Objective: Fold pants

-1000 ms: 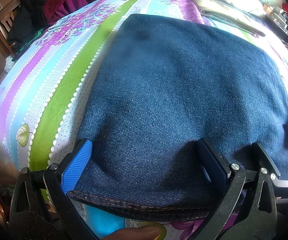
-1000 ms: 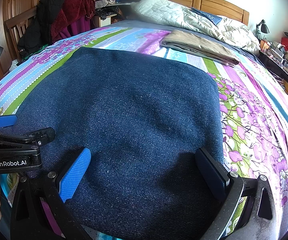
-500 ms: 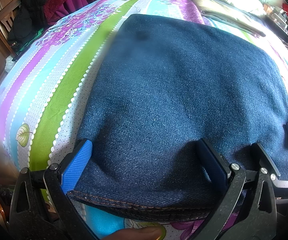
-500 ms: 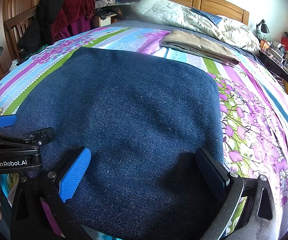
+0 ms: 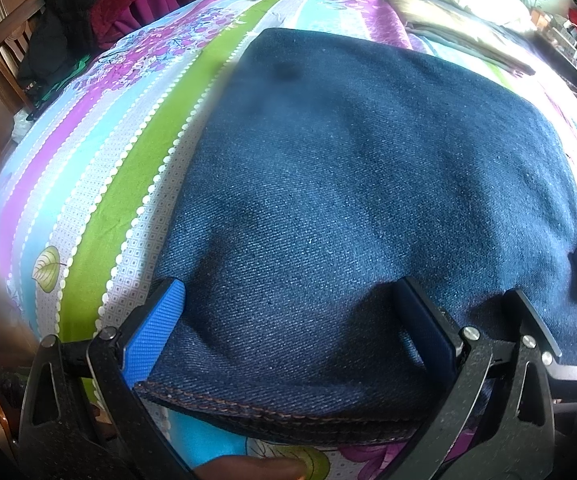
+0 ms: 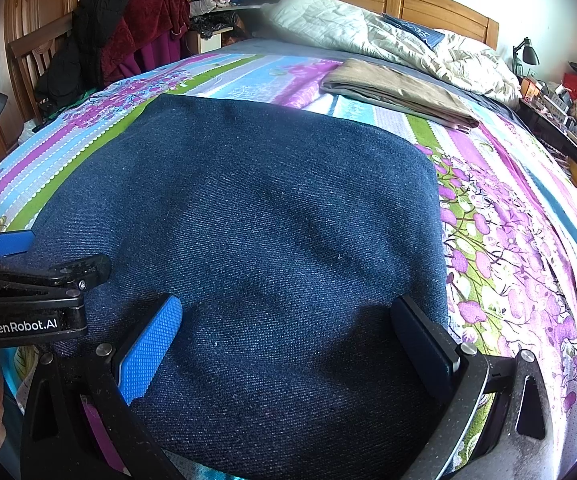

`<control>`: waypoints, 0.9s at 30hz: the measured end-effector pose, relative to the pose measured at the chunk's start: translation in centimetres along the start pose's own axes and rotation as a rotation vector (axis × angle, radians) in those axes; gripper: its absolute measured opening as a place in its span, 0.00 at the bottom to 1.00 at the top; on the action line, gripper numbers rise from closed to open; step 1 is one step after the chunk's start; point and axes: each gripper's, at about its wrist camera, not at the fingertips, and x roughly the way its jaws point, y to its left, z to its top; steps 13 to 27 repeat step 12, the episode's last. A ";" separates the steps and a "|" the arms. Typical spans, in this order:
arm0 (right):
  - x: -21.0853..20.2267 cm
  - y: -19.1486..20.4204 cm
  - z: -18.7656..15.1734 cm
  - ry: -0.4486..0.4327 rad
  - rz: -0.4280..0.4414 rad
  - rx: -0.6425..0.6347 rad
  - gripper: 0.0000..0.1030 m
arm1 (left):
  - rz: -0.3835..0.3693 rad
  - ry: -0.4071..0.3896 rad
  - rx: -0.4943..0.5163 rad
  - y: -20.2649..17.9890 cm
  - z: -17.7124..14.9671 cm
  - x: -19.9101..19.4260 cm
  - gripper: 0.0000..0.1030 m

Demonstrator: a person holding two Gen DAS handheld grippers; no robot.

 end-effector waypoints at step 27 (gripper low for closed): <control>-0.1 0.2 -0.3 -0.013 -0.008 -0.003 1.00 | 0.009 -0.014 0.000 -0.1 -0.3 -0.1 1.00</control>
